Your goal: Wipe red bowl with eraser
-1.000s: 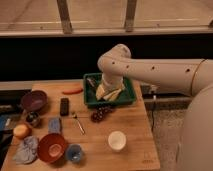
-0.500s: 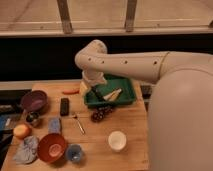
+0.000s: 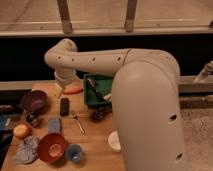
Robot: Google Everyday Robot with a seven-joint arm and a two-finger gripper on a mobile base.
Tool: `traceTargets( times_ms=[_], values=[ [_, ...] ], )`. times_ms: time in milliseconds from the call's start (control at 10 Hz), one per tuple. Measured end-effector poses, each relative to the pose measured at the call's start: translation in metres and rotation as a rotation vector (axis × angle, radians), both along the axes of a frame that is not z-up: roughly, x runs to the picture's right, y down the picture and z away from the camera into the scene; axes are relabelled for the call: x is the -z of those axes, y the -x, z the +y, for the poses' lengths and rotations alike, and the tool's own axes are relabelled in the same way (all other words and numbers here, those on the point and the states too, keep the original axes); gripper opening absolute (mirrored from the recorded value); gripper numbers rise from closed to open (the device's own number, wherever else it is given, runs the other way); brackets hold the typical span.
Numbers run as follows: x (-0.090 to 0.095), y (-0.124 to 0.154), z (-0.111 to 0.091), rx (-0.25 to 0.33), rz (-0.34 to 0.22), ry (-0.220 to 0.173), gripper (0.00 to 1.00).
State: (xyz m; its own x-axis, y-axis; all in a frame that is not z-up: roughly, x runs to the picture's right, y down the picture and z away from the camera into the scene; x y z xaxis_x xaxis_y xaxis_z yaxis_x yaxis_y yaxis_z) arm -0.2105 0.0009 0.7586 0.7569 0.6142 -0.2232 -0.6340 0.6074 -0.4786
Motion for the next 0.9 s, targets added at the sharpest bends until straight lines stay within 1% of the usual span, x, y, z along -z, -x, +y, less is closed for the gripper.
traceTargets(
  times_ms=[200,400,500,700,900],
  values=[
    [-0.002,-0.006,-0.001,-0.001,0.009,-0.001,0.80],
    [-0.001,-0.002,0.000,0.001,0.005,0.004,0.80],
    [-0.004,-0.003,0.002,0.013,0.017,0.018,0.80],
    [-0.024,0.020,0.019,0.053,0.004,0.068,0.80],
    [-0.060,0.039,0.042,0.087,0.005,0.117,0.80]
  ],
)
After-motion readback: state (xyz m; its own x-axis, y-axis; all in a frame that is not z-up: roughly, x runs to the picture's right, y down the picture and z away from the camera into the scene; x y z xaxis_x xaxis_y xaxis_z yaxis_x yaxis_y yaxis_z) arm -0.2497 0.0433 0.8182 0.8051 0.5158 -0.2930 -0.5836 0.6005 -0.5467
